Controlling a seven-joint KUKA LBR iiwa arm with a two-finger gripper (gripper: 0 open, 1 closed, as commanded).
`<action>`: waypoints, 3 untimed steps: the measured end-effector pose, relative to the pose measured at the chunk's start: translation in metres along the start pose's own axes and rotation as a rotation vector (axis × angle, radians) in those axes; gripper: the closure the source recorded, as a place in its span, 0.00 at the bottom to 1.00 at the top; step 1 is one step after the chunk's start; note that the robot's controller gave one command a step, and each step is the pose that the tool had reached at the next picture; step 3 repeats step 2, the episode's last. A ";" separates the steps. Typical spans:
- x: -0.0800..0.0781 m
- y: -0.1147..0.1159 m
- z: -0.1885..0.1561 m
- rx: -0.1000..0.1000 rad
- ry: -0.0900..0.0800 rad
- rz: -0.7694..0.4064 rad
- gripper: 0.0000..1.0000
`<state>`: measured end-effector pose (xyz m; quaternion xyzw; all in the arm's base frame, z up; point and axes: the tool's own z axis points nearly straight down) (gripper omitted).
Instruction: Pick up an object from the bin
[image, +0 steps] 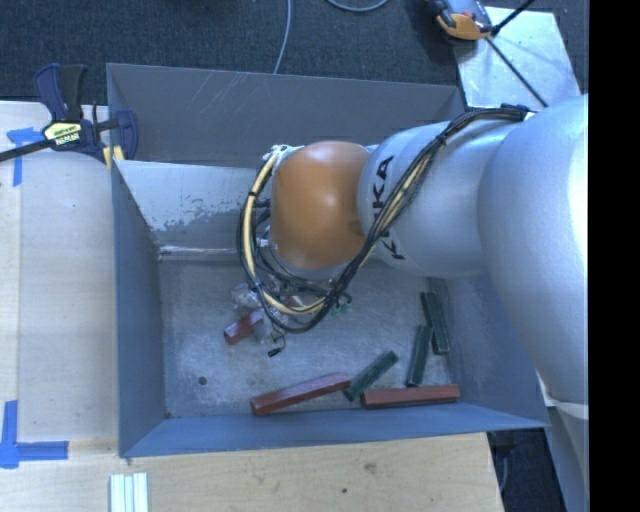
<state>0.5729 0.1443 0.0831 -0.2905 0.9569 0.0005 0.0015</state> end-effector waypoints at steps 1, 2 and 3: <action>0.000 0.000 0.000 0.000 0.000 0.001 1.00; -0.005 -0.017 -0.135 0.001 -0.001 0.036 1.00; -0.005 -0.017 -0.135 0.001 -0.001 0.036 1.00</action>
Offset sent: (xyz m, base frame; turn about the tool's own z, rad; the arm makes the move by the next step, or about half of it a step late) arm 0.0117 -0.0114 0.1345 0.0321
